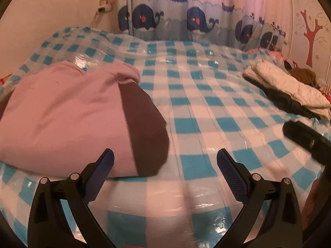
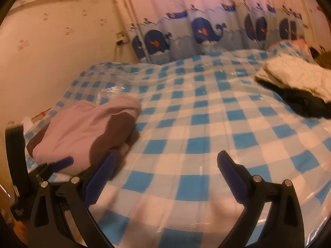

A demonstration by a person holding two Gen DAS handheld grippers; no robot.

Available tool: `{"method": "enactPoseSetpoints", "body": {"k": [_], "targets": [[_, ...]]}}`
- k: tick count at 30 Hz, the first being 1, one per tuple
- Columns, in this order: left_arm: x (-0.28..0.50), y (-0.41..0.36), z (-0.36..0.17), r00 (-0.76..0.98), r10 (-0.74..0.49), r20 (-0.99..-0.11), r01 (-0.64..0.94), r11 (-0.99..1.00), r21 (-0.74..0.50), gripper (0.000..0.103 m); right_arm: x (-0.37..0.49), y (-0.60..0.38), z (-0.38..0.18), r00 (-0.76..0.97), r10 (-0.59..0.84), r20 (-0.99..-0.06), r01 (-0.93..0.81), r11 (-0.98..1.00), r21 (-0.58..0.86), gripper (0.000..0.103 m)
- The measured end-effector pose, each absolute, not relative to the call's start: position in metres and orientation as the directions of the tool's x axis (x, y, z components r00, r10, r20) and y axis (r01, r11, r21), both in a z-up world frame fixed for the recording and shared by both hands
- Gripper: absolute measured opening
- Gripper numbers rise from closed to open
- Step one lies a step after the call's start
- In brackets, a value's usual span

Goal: Fold large clothes

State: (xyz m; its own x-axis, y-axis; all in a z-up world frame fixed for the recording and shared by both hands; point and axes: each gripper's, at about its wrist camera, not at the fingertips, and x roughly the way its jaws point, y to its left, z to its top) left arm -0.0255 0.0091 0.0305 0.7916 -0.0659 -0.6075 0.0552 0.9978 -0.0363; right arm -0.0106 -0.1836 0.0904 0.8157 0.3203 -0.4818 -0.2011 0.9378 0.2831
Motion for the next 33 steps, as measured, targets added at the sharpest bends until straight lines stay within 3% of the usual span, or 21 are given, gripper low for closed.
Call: {"method": "enactPoseSetpoints", "body": {"k": [11, 19, 25, 30, 33], "targets": [[-0.047, 0.099, 0.061, 0.781, 0.132, -0.61, -0.207, 0.977, -0.053, 0.096, -0.025, -0.106, 0.1, 0.763, 0.427, -0.485, -0.373, 0.904, 0.208, 0.096], [-0.082, 0.151, 0.082, 0.757, 0.296, -0.583, -0.338, 0.94, 0.038, 0.096, -0.046, -0.049, 0.114, 0.673, 0.488, -0.556, -0.496, 0.855, 0.15, 0.096], [-0.105, 0.197, 0.092, 0.757, 0.319, -0.571, -0.401, 0.916, -0.02, 0.096, -0.055, -0.034, 0.12, 0.652, 0.519, -0.553, -0.52, 0.837, 0.171, 0.096], [-0.118, 0.203, 0.099, 0.769, 0.402, -0.497, -0.441, 0.896, 0.043, 0.096, -0.057, -0.037, 0.126, 0.657, 0.524, -0.541, -0.511, 0.838, 0.191, 0.096], [-0.119, 0.208, 0.1, 0.78, 0.357, -0.514, -0.421, 0.907, -0.009, 0.095, -0.057, -0.037, 0.128, 0.663, 0.527, -0.532, -0.511, 0.838, 0.193, 0.096]]}}
